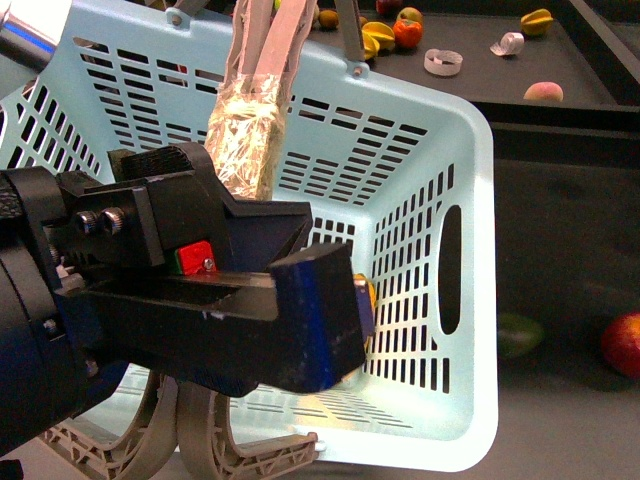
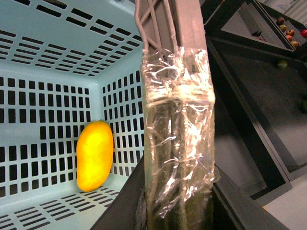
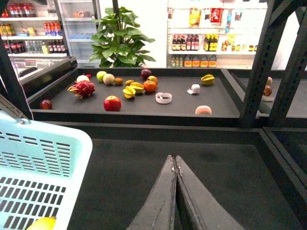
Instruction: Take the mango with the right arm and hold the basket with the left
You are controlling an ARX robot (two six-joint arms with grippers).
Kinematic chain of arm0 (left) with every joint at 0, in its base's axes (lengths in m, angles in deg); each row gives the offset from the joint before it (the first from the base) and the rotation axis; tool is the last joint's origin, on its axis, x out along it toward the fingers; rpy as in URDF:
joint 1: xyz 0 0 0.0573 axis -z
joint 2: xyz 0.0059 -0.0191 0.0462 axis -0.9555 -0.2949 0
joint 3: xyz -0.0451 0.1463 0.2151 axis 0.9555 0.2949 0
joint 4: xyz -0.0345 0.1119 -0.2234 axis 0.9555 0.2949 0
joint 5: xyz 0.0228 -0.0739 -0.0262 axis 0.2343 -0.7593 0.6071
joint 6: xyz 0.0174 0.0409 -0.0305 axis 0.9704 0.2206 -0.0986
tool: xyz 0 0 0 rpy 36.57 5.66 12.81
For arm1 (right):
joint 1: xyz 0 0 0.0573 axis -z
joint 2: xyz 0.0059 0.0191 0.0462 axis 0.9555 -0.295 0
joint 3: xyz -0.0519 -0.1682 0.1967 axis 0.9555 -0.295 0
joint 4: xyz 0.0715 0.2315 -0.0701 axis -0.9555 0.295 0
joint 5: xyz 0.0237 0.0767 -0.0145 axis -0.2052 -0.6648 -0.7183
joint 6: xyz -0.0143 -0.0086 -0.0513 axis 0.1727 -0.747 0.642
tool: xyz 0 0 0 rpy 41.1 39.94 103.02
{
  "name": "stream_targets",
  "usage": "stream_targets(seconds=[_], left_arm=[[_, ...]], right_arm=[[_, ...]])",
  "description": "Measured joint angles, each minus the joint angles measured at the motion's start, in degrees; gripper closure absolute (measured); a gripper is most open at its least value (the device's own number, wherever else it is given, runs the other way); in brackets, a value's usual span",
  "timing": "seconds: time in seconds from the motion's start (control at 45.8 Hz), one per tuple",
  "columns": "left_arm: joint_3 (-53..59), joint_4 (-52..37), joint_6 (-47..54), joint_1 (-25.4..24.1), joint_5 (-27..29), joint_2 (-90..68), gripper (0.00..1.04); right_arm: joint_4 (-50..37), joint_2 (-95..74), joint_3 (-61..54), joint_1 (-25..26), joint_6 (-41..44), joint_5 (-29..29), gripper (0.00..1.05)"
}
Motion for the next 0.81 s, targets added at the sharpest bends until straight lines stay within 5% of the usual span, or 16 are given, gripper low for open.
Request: stream_targets(seconds=[0.087,0.109,0.328,0.809], left_arm=[[0.0,0.0,0.0,0.0,0.0,0.0,0.82],[0.0,0.0,0.1,0.0,-0.1,0.0,0.82],[0.0,0.0,0.0,0.0,0.0,0.0,0.82],[-4.4,-4.4,4.0,-2.6,3.6,-8.1,0.82]], right_arm=[[1.9,2.0,0.0,0.0,0.0,0.0,1.03],[18.9,18.7,0.0,0.0,0.0,-0.1,1.03],[18.9,18.7,0.0,0.0,0.1,-0.1,1.02],[18.9,18.7,0.0,0.0,0.1,-0.2,0.30]])
